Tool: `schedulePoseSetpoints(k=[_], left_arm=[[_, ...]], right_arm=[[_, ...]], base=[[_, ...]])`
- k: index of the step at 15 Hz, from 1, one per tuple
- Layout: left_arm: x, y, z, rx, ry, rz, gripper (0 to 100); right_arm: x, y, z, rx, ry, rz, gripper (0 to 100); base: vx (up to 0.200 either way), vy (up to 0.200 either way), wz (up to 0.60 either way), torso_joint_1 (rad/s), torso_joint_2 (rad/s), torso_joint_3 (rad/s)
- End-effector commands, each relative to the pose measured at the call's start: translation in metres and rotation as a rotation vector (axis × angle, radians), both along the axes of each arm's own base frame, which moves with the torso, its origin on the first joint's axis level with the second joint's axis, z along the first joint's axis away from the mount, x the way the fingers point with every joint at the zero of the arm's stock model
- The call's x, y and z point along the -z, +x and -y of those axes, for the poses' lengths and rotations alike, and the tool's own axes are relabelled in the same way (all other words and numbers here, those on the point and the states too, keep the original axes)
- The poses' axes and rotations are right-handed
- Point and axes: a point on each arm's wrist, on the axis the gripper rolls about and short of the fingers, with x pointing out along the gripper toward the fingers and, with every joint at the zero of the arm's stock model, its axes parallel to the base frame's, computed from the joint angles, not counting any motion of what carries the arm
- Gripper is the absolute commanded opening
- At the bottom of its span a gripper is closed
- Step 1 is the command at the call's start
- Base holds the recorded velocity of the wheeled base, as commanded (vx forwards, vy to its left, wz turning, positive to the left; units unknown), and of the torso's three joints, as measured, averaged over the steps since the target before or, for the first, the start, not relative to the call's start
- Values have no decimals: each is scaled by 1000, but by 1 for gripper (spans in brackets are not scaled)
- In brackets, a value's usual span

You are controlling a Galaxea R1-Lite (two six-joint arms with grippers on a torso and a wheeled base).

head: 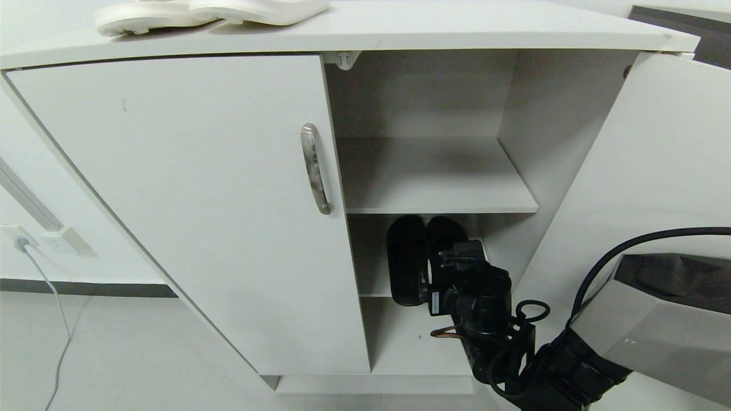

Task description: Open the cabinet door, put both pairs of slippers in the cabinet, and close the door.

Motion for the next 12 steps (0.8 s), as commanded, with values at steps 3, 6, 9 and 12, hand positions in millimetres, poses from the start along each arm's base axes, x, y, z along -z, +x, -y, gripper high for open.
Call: schedulePoseSetpoints(k=[3,6,9,12], left_arm=[[0,0,0,0,0,-2,0],[0,0,0,0,-3,-2,0],[0,0,0,0,-3,-2,0],[0,0,0,-1,-2,0,0]], right_arm=[[2,-1,-2,-4,-2,-2,100],[2,-2,-1,19,-5,-1,100],[3,-4,0,16,-2,4,100],[4,-5,0,17,-7,1,100]], base=[[-200,0,0,1,1,2],[-200,0,0,-4,2,7],[-200,0,0,2,-2,2],[0,0,0,0,0,0]])
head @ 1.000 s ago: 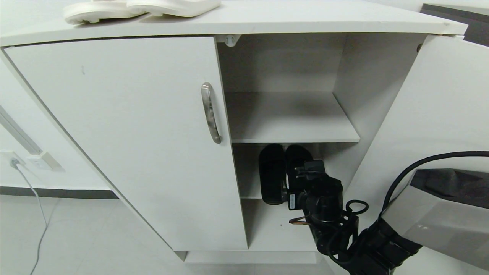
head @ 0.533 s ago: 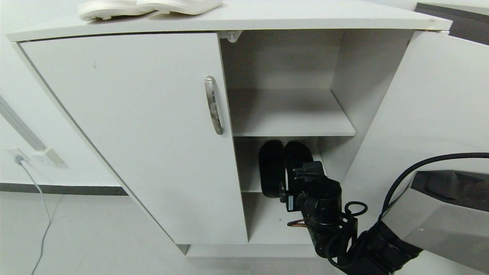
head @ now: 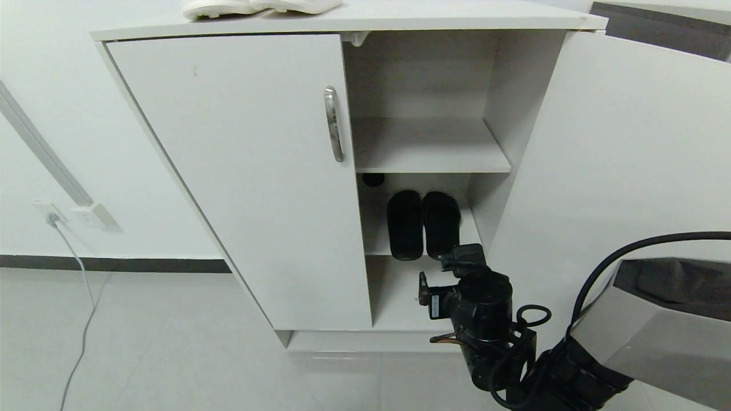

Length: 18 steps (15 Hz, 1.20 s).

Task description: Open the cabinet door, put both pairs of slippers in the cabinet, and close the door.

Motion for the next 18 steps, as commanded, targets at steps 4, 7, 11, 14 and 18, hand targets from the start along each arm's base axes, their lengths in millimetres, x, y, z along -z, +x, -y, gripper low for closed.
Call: schedulePoseSetpoints(k=[4,7,11,14,18], left_arm=[[0,0,0,1,0,-2,0],[0,0,0,1,0,-2,0],[0,0,0,1,0,-2,0],[0,0,0,1,0,-2,0],[0,0,0,0,0,-1,0]], right_arm=[[3,-3,3,-2,-3,5,100],[4,-4,3,-4,-7,4,100],[4,-4,3,-4,-6,5,100],[4,-4,2,-5,-6,5,100],[4,-4,3,-5,-8,3,100]], base=[[0,0,0,0,0,0],[0,0,0,0,0,0],[0,0,0,0,0,0],[0,0,0,1,4,162],[0,0,0,0,2,151]])
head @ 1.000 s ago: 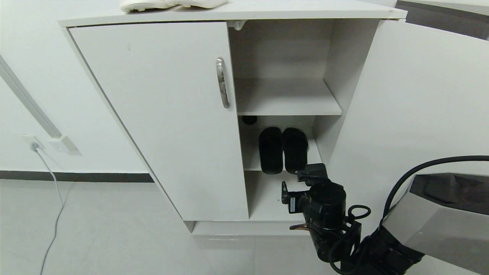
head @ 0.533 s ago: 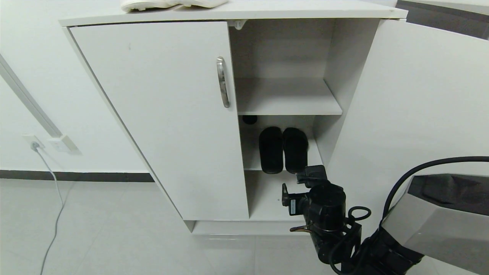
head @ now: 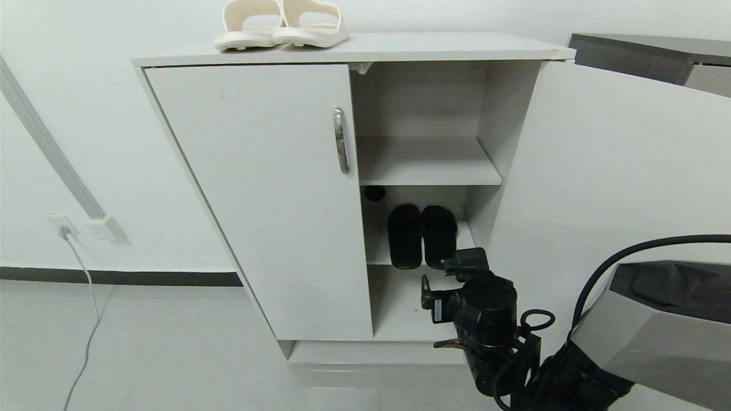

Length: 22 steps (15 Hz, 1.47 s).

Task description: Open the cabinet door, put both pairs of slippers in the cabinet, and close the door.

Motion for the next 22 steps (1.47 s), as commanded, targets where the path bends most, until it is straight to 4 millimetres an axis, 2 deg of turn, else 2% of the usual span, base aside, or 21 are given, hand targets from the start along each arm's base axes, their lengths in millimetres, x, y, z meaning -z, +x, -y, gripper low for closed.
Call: schedulePoseSetpoints(k=[1,10,22], left_arm=[[0,0,0,-1,-1,-2,0],[0,0,0,-1,-1,-2,0],[0,0,0,1,-1,-2,0]], right_arm=[[2,0,0,0,-3,-3,100],[2,0,-1,-3,2,4,100],[2,0,-1,-2,4,3,100]], base=[[0,0,0,0,0,0],[0,0,0,0,0,0],[0,200,0,2,2,4]])
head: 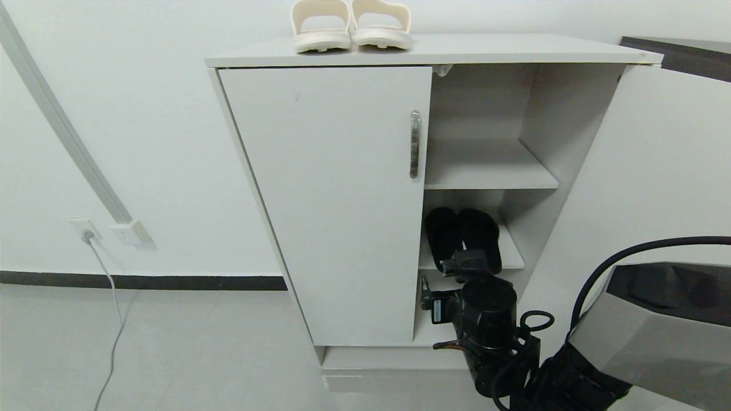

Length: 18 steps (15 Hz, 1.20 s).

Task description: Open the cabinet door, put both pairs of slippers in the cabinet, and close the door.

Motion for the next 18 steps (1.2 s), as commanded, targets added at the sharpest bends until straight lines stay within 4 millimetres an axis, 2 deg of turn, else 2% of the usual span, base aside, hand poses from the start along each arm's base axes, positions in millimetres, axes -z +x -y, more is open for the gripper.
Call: schedulePoseSetpoints(k=[1,2,9,13,15,18], left_arm=[[0,0,0,-1,0,-3,0],[0,0,0,-1,0,-3,0],[0,0,0,-1,0,-3,0],[0,0,0,-1,0,-3,0],[0,0,0,-1,0,-1,0],[0,0,0,-1,-2,-1,0]], right_arm=[[0,0,-1,-2,-1,-1,100],[1,-1,0,-2,-2,-2,100],[-3,-1,3,3,16,29,100],[-5,-4,10,-27,-17,89,100],[-6,-10,14,-103,-30,71,100],[-3,-9,15,-122,-38,65,100]], base=[[0,200,0,7,2,2],[0,200,0,2,-2,2],[0,0,0,0,0,0],[0,0,0,0,0,0],[0,0,0,0,0,0],[0,0,0,0,0,0]])
